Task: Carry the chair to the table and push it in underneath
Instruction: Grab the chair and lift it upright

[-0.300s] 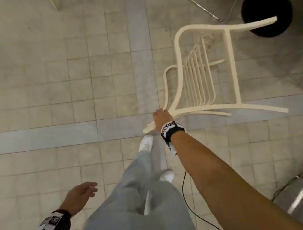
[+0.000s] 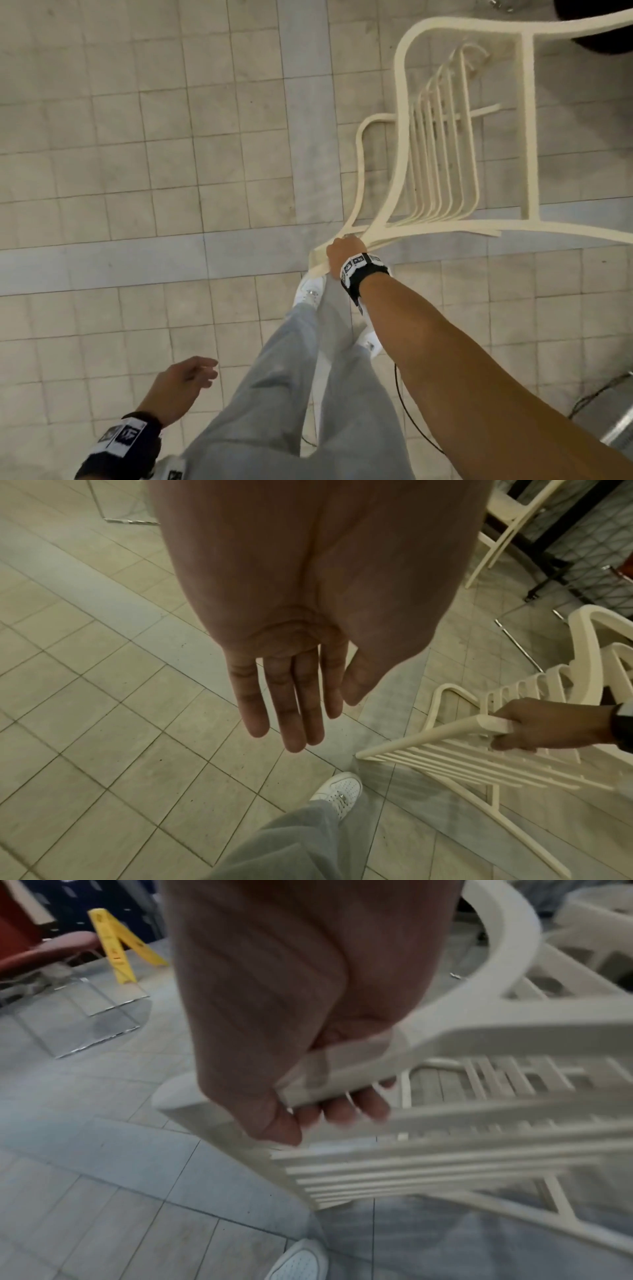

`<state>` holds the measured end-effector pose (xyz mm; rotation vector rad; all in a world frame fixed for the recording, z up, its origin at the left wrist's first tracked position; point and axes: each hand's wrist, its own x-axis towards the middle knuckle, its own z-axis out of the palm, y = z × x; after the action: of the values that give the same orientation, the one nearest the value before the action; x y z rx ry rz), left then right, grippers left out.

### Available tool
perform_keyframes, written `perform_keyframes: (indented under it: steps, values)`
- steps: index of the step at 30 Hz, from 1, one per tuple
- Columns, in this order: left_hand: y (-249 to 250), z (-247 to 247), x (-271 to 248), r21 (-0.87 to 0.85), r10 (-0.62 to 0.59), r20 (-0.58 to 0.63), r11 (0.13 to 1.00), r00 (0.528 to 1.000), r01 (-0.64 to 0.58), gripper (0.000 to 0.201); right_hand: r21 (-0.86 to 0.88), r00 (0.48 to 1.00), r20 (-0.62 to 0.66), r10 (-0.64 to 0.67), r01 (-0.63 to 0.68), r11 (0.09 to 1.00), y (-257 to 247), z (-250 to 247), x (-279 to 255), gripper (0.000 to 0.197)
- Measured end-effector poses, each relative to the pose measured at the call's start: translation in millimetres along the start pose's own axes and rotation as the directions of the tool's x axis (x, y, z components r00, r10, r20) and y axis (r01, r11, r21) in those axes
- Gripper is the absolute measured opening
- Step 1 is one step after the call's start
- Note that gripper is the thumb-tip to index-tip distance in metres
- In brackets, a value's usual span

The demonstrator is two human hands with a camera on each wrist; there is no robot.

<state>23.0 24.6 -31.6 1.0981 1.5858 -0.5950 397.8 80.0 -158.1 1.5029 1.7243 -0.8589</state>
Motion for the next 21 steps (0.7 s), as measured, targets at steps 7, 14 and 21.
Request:
perform_keyframes:
  steps: [7, 14, 21]
  values:
    - [56, 11, 25, 0.156, 0.101, 0.006, 0.983, 0.995, -0.101, 0.022, 0.038, 0.986, -0.158, -0.048, 0.055, 0.998, 21, -2, -40, 0.031]
    - [148, 32, 43, 0.255, 0.273, 0.038, 0.927, 0.961, -0.274, 0.032, 0.203, 0.893, -0.449, -0.026, 0.130, 0.971, 59, -37, -125, 0.060]
    - [223, 53, 66, 0.493, 0.436, 0.146, 0.746, 0.888, -0.448, 0.063, 0.312, 0.775, -0.630, 0.043, 0.202, 0.928, 81, -56, -187, 0.037]
